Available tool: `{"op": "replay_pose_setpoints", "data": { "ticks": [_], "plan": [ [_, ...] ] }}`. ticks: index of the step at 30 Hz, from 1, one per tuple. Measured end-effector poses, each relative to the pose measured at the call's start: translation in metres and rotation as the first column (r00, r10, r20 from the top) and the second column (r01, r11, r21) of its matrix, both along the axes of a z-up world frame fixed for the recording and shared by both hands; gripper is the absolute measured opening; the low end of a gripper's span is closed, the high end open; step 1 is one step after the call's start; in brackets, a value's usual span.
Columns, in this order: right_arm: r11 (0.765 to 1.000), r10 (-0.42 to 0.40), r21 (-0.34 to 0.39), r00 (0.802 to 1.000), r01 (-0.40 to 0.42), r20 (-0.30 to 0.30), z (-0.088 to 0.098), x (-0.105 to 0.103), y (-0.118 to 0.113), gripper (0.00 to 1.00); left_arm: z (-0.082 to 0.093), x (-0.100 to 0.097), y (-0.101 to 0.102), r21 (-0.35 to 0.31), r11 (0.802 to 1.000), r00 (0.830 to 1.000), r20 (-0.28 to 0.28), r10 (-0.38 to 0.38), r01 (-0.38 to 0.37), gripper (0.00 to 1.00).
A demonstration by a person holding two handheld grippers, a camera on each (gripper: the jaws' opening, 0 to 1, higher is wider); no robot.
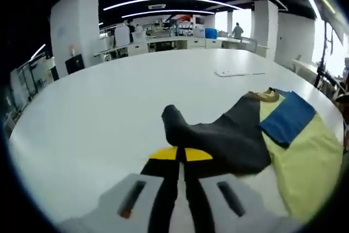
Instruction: Fold the garment on the visible template until the final outline fits inside the template.
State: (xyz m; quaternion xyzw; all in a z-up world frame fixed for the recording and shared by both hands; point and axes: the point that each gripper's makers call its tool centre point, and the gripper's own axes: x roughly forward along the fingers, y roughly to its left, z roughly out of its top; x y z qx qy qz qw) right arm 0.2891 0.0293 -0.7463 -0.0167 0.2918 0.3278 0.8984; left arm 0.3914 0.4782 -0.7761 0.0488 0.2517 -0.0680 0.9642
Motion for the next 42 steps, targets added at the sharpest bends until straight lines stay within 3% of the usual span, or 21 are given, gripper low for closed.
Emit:
{"op": "replay_pose_setpoints", "data": {
  "ticks": [7,16,21,29,33,42],
  "plan": [
    [1.0,0.002,-0.003,1.0,-0.002,0.003,-0.001,-0.002,-0.001,0.99,0.021,0.005,-0.01,-0.052,0.998,0.999,0.039,-0.028,0.03,0.0],
    [1.0,-0.01,-0.006,1.0,0.01,0.006,0.001,-0.002,-0.006,0.99,0.053,0.018,-0.063,-0.093,0.986,0.985,0.109,-0.131,0.141,0.0],
    [1.0,-0.017,-0.009,1.0,0.017,0.0,-0.002,-0.003,-0.007,0.99,0.057,0.018,-0.102,-0.125,0.973,0.976,0.121,-0.179,0.194,0.0],
    [1.0,-0.024,-0.014,1.0,0.024,-0.009,-0.004,-0.002,-0.009,0.99,0.037,0.023,-0.149,-0.201,0.946,0.967,0.084,-0.242,0.254,0.0],
    [0.999,-0.033,-0.014,0.999,0.032,-0.011,-0.004,-0.003,-0.01,0.99,0.023,0.019,-0.173,-0.205,0.938,0.96,0.05,-0.275,0.28,0.0],
    [0.999,-0.033,-0.018,0.999,0.033,-0.021,-0.006,-0.006,-0.012,0.99,-0.022,0.014,-0.196,-0.172,0.94,0.951,-0.041,-0.307,0.296,0.0]
  ]
}}
